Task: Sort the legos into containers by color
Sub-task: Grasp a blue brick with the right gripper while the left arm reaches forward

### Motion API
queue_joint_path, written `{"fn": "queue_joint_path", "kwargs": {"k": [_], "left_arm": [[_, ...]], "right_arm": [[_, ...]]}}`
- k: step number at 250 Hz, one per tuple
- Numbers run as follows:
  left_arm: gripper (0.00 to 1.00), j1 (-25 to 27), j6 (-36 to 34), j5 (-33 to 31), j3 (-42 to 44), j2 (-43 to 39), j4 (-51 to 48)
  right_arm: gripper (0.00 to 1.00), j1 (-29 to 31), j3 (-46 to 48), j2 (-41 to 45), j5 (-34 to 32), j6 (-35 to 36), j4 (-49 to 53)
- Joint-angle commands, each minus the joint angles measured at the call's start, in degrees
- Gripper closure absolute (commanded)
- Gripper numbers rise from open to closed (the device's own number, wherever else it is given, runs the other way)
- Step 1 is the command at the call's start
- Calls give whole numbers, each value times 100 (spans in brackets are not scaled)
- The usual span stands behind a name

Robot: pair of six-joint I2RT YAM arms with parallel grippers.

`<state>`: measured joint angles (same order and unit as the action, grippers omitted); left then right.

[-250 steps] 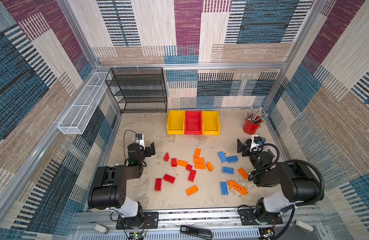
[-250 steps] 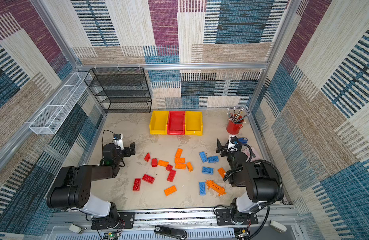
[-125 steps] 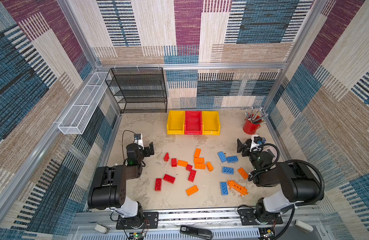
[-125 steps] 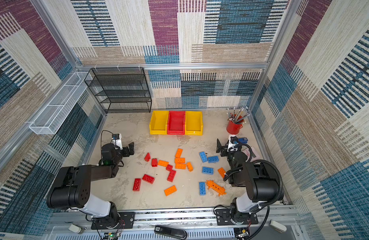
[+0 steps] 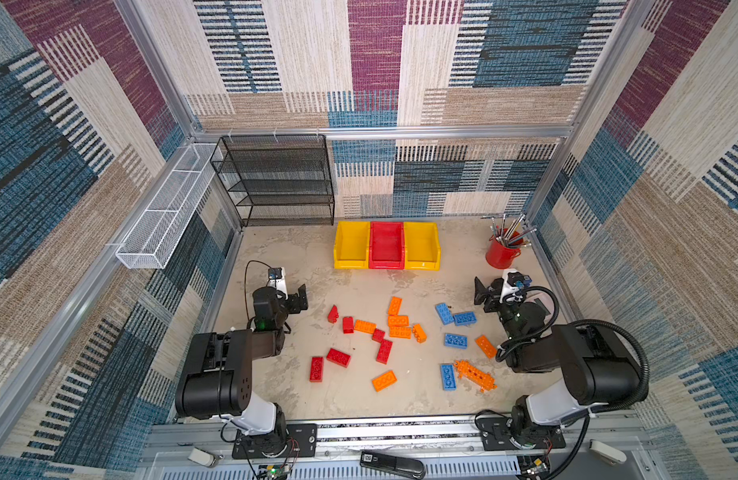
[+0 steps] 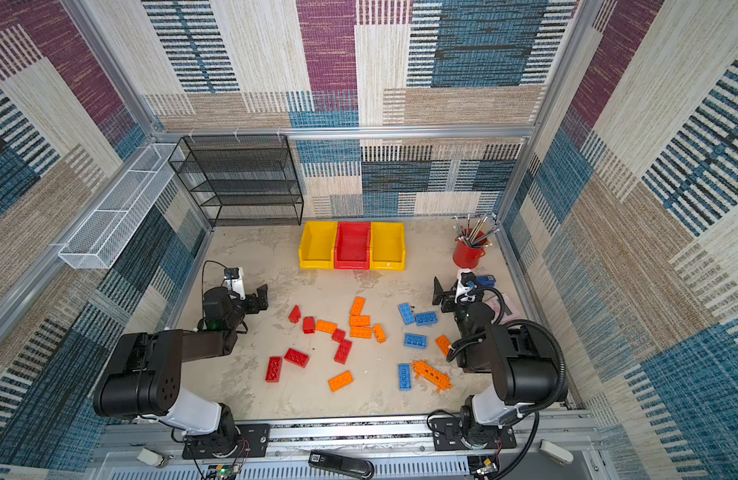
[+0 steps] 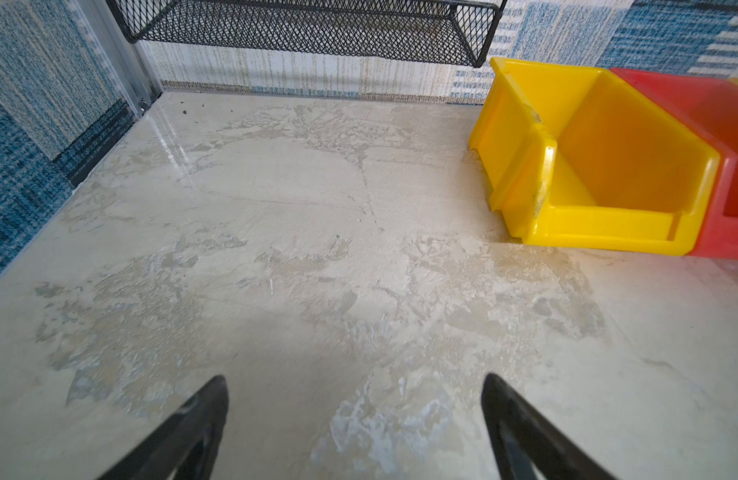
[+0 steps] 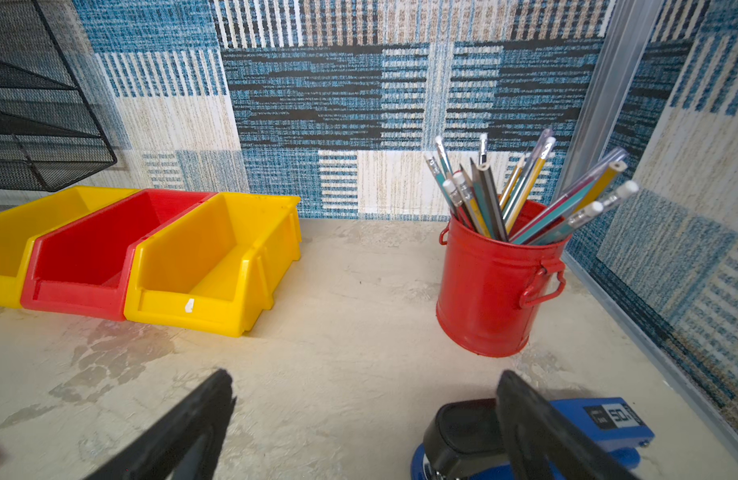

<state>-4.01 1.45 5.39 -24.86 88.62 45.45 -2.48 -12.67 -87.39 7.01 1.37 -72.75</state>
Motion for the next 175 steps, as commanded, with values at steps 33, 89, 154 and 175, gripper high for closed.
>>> {"fn": "queue_joint_path", "kwargs": {"k": [33, 89, 154, 175], "left_arm": [[7, 3, -81, -81, -477, -478, -978], [7, 349, -236, -762, -478, -1032, -1500], [7, 1477, 50, -1806, -851, -1745, -2271], [7, 2067, 320, -2063, -981, -1842, -2628]], "right_arm": [[1, 89, -1052, 959, -540, -335, 2454], [1, 853, -1869, 1372, -1660, -926, 4529], [1, 1789, -2571, 1544, -1467, -1472, 6257], [0, 2107, -3147, 1111, -1426, -1405, 7152]]}}
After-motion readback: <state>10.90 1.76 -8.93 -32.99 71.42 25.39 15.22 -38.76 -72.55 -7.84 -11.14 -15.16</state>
